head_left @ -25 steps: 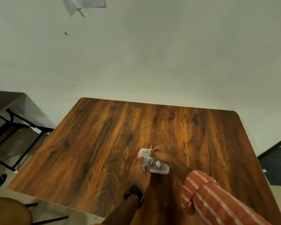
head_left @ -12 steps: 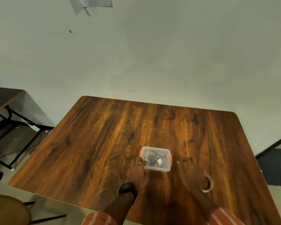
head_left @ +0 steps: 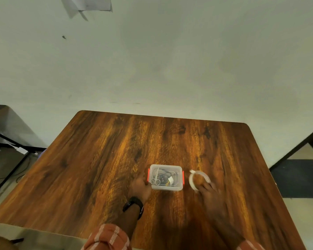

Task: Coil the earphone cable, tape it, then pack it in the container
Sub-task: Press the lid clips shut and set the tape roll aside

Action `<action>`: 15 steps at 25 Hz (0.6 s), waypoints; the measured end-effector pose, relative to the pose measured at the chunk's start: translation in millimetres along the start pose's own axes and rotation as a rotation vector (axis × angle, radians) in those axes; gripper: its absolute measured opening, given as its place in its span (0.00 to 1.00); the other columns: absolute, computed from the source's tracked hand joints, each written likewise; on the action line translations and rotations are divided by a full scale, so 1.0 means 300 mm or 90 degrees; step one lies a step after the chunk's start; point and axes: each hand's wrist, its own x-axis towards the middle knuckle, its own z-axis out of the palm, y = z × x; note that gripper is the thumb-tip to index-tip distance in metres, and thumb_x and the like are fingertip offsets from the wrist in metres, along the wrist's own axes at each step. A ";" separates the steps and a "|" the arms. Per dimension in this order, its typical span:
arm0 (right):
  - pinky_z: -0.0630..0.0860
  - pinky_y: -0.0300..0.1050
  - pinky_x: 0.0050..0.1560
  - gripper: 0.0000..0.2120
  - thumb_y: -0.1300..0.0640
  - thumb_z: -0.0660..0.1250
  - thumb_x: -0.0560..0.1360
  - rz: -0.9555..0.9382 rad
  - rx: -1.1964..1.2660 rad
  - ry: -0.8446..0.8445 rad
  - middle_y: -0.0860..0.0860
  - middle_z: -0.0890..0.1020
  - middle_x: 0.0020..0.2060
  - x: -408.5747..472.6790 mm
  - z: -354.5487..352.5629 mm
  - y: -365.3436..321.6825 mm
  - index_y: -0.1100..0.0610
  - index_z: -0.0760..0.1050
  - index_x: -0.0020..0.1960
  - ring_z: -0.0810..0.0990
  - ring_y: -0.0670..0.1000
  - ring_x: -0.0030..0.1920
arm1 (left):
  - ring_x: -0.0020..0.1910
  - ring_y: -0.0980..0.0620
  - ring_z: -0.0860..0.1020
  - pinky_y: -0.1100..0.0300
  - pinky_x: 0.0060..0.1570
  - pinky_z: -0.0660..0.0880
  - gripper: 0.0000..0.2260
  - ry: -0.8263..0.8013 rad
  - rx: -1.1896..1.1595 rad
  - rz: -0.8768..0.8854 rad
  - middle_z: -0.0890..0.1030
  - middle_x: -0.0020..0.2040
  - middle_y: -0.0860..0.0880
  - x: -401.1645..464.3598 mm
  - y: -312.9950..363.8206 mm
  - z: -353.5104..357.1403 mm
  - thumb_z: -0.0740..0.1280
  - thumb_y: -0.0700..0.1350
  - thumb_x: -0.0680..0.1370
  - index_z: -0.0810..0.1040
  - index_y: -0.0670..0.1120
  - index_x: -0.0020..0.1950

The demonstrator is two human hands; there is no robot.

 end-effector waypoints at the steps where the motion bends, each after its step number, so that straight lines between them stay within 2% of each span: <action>1: 0.76 0.61 0.57 0.23 0.55 0.71 0.73 -0.037 0.002 0.006 0.49 0.78 0.66 0.038 -0.018 -0.056 0.49 0.76 0.67 0.76 0.58 0.65 | 0.37 0.53 0.77 0.51 0.42 0.77 0.02 0.001 -0.026 -0.021 0.80 0.38 0.52 0.001 0.003 -0.003 0.66 0.45 0.76 0.77 0.49 0.44; 3: 0.76 0.57 0.53 0.17 0.56 0.71 0.71 -0.106 0.016 -0.004 0.48 0.81 0.61 0.105 -0.017 -0.153 0.49 0.80 0.61 0.78 0.56 0.62 | 0.39 0.49 0.78 0.46 0.44 0.79 0.03 0.002 -0.047 -0.022 0.81 0.38 0.49 0.006 -0.003 -0.004 0.66 0.44 0.75 0.77 0.49 0.41; 5: 0.74 0.55 0.54 0.15 0.57 0.71 0.71 -0.135 -0.004 -0.037 0.48 0.83 0.56 0.142 0.002 -0.227 0.50 0.82 0.58 0.78 0.55 0.60 | 0.43 0.47 0.79 0.47 0.46 0.79 0.09 -0.010 -0.046 -0.018 0.82 0.42 0.47 0.007 -0.009 -0.001 0.65 0.42 0.75 0.71 0.55 0.38; 7: 0.72 0.55 0.57 0.18 0.56 0.69 0.73 -0.155 -0.038 -0.078 0.49 0.81 0.59 0.163 0.029 -0.268 0.50 0.79 0.63 0.76 0.55 0.62 | 0.44 0.50 0.79 0.49 0.46 0.78 0.13 -0.009 -0.042 -0.014 0.81 0.43 0.49 -0.011 0.004 -0.010 0.64 0.42 0.76 0.67 0.59 0.38; 9: 0.69 0.54 0.63 0.22 0.57 0.65 0.76 -0.168 -0.046 -0.133 0.51 0.77 0.65 0.169 0.053 -0.280 0.51 0.72 0.70 0.71 0.56 0.66 | 0.42 0.55 0.78 0.52 0.47 0.78 0.13 -0.008 -0.049 -0.012 0.79 0.42 0.54 -0.023 0.011 -0.020 0.65 0.43 0.77 0.69 0.60 0.39; 12: 0.68 0.50 0.67 0.23 0.54 0.62 0.78 -0.163 0.011 -0.142 0.51 0.75 0.67 0.165 0.070 -0.271 0.51 0.69 0.73 0.70 0.53 0.68 | 0.42 0.57 0.77 0.52 0.47 0.79 0.07 -0.028 -0.025 -0.004 0.79 0.43 0.55 -0.032 -0.007 -0.021 0.65 0.43 0.78 0.75 0.57 0.47; 14: 0.68 0.49 0.67 0.22 0.47 0.60 0.78 -0.175 0.042 -0.089 0.50 0.75 0.66 0.159 0.068 -0.254 0.49 0.71 0.70 0.71 0.51 0.66 | 0.45 0.56 0.77 0.53 0.49 0.79 0.05 -0.018 0.062 0.025 0.79 0.49 0.52 -0.032 -0.003 -0.022 0.65 0.45 0.77 0.75 0.54 0.52; 15: 0.69 0.50 0.65 0.21 0.44 0.59 0.77 -0.173 0.041 -0.063 0.49 0.77 0.65 0.168 0.047 -0.248 0.49 0.73 0.68 0.73 0.51 0.65 | 0.50 0.55 0.77 0.53 0.53 0.77 0.08 0.016 0.091 0.079 0.78 0.54 0.52 -0.015 0.006 -0.023 0.64 0.48 0.77 0.75 0.53 0.56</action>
